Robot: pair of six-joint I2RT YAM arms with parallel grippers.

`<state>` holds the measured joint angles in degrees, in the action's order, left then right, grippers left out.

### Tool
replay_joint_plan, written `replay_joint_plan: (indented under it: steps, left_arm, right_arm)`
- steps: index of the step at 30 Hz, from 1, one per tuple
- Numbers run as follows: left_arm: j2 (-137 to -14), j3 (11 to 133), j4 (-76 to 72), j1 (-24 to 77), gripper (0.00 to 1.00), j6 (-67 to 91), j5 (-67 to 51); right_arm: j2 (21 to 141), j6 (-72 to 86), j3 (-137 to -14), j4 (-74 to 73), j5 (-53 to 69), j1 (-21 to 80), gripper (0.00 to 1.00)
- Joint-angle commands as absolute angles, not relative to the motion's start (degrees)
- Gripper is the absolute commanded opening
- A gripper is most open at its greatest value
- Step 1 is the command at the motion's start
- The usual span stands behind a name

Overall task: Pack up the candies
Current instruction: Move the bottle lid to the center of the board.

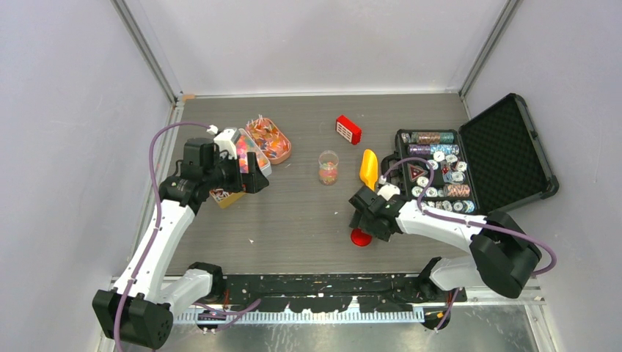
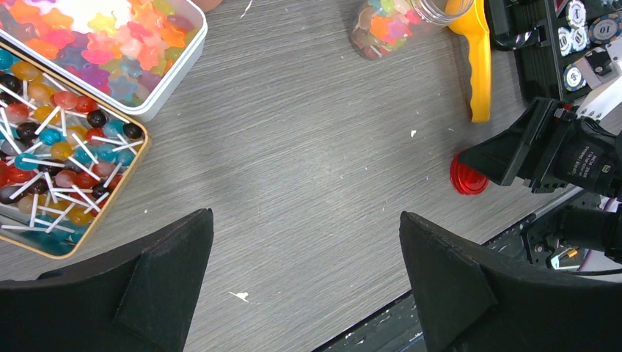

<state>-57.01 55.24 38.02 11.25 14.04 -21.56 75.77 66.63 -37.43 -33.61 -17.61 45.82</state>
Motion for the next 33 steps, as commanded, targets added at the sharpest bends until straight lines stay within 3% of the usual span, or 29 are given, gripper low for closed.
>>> replay_joint_plan:
  steps: [1, 7, 11, 25, 33]
  left_arm:
    - [-56.9, 55.5, 37.4, 11.3, 1.0, 12.7, -21.3]
    - [-56.9, 55.5, 37.4, 11.3, 1.0, 12.7, -21.3]
    - [-57.0, 55.6, 37.4, 11.2, 1.0, 12.7, -21.3]
    - [-56.9, 55.5, 37.4, 11.3, 1.0, 12.7, -21.2]
    - [-57.2, 55.7, 37.4, 11.3, 1.0, 12.7, -21.5]
  right_arm:
    - [74.9, 58.4, -39.5, -34.8, -16.3, 46.1, 0.72]
    - [73.5, 52.2, -40.8, -35.4, -14.4, 46.3, 0.72]
    - [73.8, 49.2, -41.6, -34.6, -12.9, 47.7, 0.79]
    - [81.6, 46.3, -46.8, -39.3, -18.2, 52.5, 0.76]
    - [79.5, 45.8, -47.6, -41.3, -20.2, 53.2, 0.8]
